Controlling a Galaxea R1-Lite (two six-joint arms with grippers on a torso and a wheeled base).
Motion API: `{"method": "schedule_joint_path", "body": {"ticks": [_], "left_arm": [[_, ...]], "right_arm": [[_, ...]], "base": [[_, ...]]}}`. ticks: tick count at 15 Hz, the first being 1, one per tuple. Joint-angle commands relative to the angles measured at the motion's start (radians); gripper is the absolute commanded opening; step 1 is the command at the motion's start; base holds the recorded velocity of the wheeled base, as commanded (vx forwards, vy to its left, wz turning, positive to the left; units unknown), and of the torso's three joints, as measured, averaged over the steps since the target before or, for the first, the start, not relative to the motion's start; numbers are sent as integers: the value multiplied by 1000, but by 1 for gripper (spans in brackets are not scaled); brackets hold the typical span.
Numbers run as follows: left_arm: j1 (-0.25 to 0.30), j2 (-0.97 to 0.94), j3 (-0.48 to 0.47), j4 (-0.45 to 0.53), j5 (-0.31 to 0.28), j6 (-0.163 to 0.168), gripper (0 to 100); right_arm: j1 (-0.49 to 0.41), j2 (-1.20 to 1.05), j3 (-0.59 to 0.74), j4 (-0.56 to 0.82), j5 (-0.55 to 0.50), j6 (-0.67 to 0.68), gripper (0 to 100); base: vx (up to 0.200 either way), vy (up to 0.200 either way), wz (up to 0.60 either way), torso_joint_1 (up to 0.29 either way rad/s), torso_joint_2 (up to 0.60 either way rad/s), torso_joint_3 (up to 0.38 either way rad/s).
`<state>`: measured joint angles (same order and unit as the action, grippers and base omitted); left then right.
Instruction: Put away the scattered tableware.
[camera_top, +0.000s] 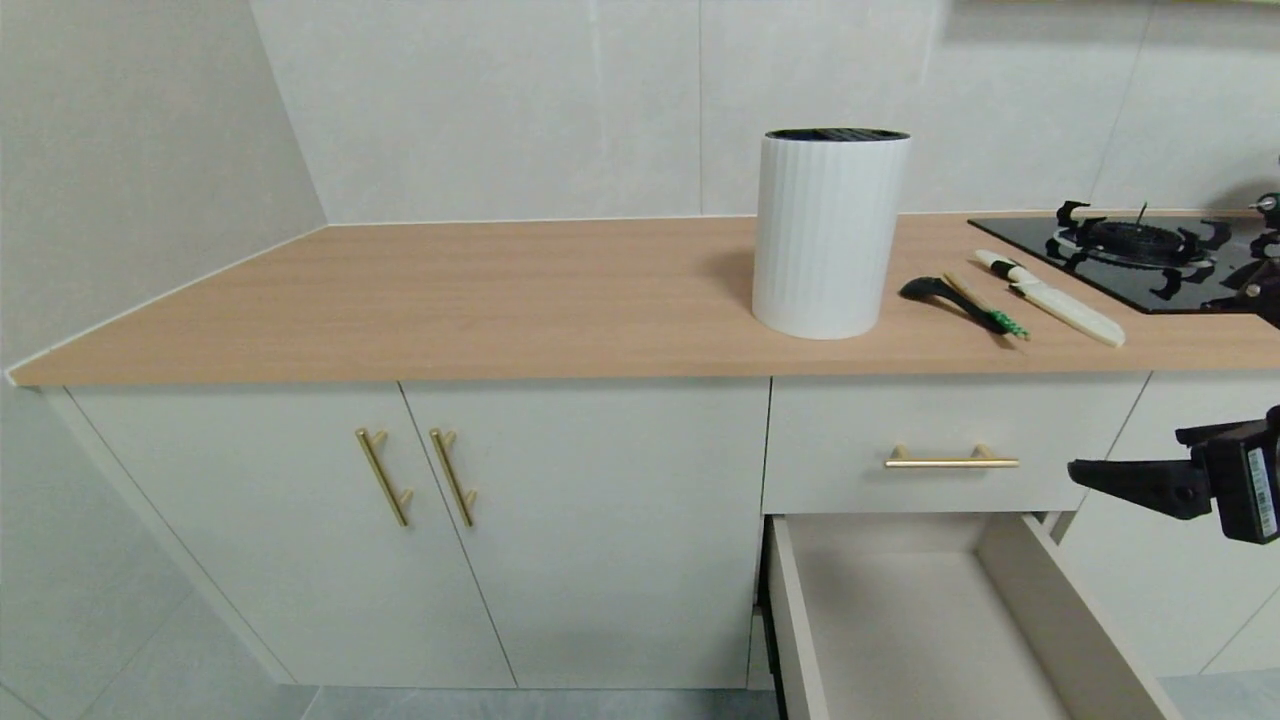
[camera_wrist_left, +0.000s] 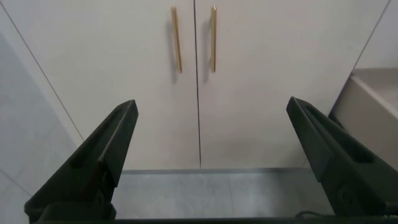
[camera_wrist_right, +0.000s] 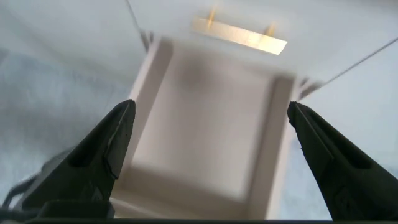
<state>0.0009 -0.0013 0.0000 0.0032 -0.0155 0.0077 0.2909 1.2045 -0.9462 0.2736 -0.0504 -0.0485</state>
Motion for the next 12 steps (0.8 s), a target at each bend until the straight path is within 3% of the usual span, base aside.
{"method": "schedule_joint_path", "body": {"ticks": [1, 4, 12], "left_arm": [[1, 1, 0, 0, 0, 0, 100], [1, 1, 0, 0, 0, 0, 100], [1, 1, 0, 0, 0, 0, 100]], "right_arm": [[-25, 53, -123, 15, -8, -13, 100], [-71, 221, -416, 242, -9, 22, 100], [-144, 598, -665, 265, -37, 73, 100]], "base": [[0, 0, 0, 163, -466, -290], [0, 0, 0, 141, -380, -232], [0, 0, 0, 11, -26, -15]]}}
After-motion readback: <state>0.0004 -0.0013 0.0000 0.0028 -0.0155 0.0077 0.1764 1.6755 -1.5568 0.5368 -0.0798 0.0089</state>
